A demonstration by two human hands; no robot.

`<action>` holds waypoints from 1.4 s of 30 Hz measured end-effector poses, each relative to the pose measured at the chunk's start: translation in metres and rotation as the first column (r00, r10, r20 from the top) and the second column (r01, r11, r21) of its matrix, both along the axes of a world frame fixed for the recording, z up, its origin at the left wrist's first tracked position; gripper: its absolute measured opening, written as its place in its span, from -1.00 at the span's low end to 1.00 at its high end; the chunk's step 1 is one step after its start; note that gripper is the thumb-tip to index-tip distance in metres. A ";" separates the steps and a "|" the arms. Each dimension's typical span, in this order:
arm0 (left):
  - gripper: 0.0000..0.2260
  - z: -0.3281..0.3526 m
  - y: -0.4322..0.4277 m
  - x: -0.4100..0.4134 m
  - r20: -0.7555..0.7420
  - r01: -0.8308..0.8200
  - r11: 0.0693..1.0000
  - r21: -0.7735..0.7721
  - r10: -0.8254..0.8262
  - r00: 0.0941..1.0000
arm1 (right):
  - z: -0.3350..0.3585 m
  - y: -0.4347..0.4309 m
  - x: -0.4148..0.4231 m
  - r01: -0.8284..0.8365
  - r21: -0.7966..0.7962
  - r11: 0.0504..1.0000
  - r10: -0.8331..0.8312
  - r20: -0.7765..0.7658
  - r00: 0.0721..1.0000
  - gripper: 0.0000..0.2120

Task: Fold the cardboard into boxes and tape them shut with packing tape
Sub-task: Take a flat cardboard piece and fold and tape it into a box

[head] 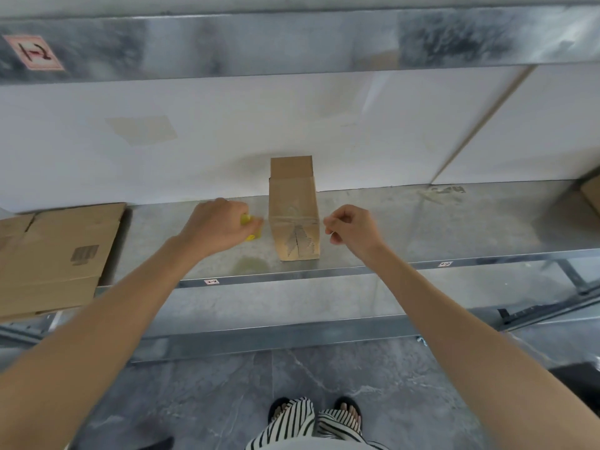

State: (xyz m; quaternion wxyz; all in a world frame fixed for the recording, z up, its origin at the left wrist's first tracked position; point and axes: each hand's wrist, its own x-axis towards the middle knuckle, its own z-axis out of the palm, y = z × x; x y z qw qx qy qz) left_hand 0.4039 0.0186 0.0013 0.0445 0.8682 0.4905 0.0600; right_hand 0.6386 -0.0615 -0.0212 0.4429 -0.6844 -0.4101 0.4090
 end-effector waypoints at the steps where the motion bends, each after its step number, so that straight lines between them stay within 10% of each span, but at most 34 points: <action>1: -0.61 -0.003 -0.002 0.005 0.008 -0.011 1.000 -0.007 0.012 1.000 | -0.002 0.000 -0.004 0.002 -0.002 1.000 -0.002 -0.001 1.000 -0.86; 12: -0.69 -0.017 -0.023 0.022 0.150 -0.193 0.979 -0.064 0.201 0.968 | -0.039 -0.004 -0.028 0.040 -0.128 0.991 0.000 0.303 0.953 -0.81; 16: -0.69 -0.017 -0.027 0.024 0.187 -0.239 0.969 -0.070 0.248 0.951 | -0.019 -0.001 -0.019 0.119 0.113 0.986 -0.144 0.239 0.960 -0.78; 29: -0.57 -0.017 -0.071 0.024 0.415 -0.368 0.920 -0.133 0.389 0.823 | 0.033 0.027 -0.028 -0.367 0.166 0.916 0.355 0.098 0.930 -0.59; 35: -0.67 -0.017 -0.078 0.058 0.381 -0.434 0.812 -0.391 0.572 0.726 | 0.043 0.058 -0.016 -0.517 -0.162 0.841 0.540 0.321 0.778 -0.54; 42: -0.87 -0.019 -0.081 0.073 0.567 -0.093 0.751 -0.654 0.568 0.597 | 0.051 0.065 -0.022 -0.528 -0.300 0.794 0.566 0.681 0.464 -0.38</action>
